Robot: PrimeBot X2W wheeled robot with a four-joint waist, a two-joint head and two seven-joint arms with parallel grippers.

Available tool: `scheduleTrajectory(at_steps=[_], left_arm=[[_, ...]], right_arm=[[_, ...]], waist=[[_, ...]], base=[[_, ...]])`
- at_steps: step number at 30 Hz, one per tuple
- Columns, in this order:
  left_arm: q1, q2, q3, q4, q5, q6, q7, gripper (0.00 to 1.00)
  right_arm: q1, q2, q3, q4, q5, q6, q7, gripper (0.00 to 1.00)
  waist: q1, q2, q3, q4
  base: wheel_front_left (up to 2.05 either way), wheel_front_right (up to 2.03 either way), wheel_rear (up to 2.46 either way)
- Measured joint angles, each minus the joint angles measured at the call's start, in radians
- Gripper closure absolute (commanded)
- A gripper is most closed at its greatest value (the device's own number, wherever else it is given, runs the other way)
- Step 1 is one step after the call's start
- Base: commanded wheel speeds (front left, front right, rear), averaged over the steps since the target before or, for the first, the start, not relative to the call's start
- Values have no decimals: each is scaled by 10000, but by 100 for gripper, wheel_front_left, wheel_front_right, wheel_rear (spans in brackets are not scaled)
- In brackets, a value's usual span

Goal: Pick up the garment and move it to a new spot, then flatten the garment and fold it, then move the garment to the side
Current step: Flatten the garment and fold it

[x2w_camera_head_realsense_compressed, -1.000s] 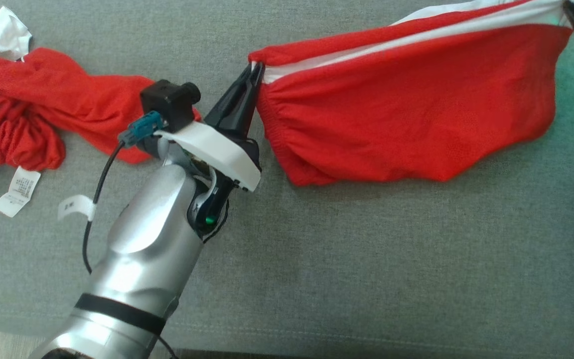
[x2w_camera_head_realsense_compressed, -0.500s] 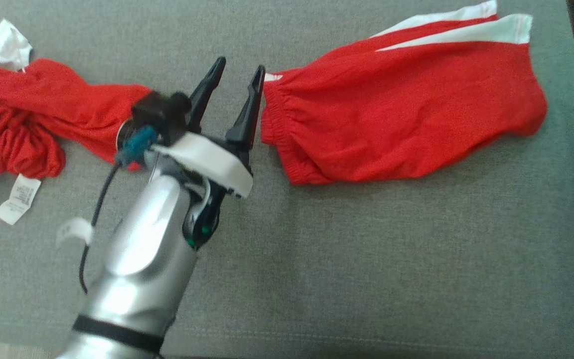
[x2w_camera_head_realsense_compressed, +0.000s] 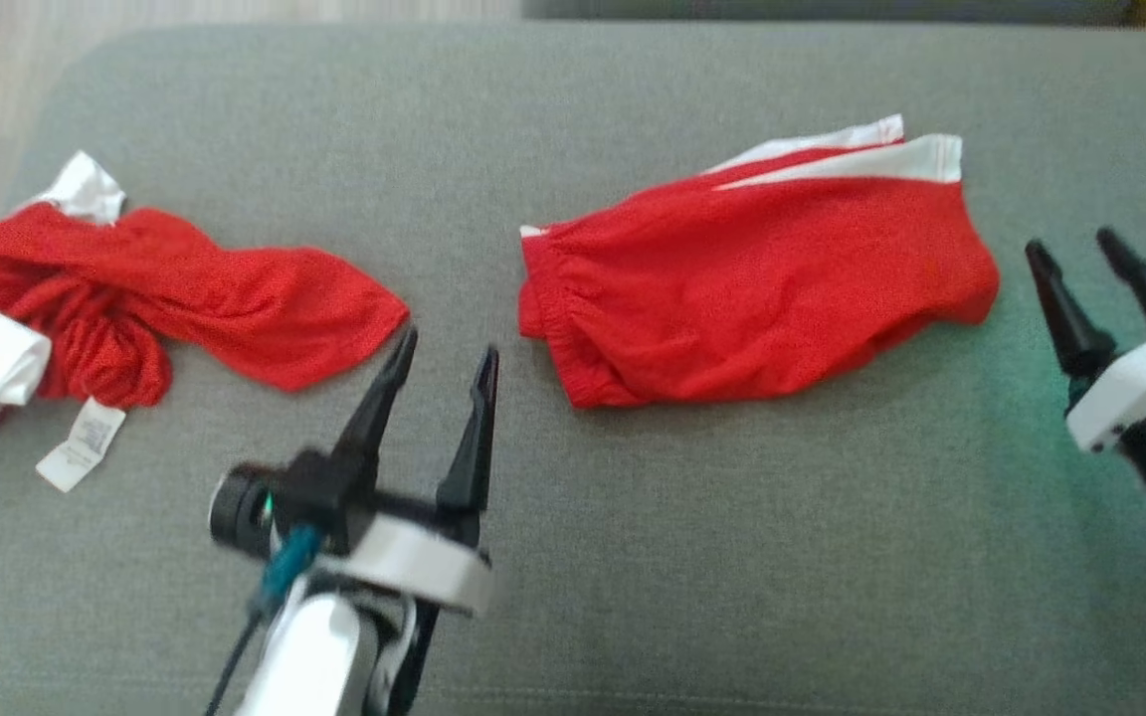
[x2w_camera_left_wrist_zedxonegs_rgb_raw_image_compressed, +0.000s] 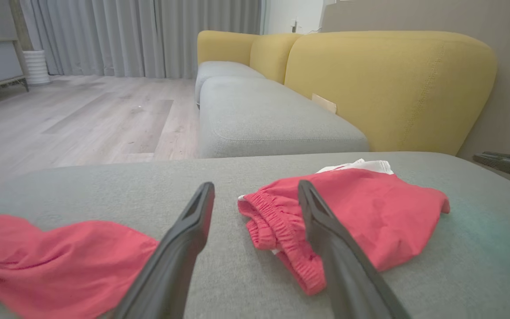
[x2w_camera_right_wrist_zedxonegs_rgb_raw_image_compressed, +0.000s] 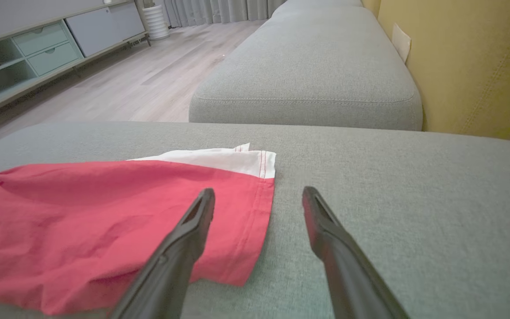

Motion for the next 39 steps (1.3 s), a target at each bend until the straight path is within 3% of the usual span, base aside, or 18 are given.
scheduleTrajectory(at_steps=[5,10,15,27,32,39], left_arm=[[1430,44,157,-957,150,479,-2,0],[2205,100,-150,-1427,370,690,0,0],[2214,111,-500,-1714,593,706,0,0],[1657,107,-861,-1833,445,811,0,0],[1609,107,-972,-1833,399,970,0,0],[1391,104,-1005,-1833,403,986,0,0]], right_arm=[[458,416,-307,527,150,0,2,0],[549,679,-905,1607,113,0,4,0],[260,1066,-1248,2844,-211,0,268,0],[-1315,1012,-1747,5465,-1078,0,991,0],[-1616,1143,-1850,5390,-876,0,1110,0],[-1695,1429,-1567,4872,-606,0,1565,0]], waist=[[0,0,-628,62],[0,0,-876,531],[0,0,-730,1202],[0,0,329,2570],[0,0,655,2814],[0,0,671,2531]], base=[[0,0,0],[0,0,0],[0,0,0],[0,0,0],[0,0,0],[0,0,0]])
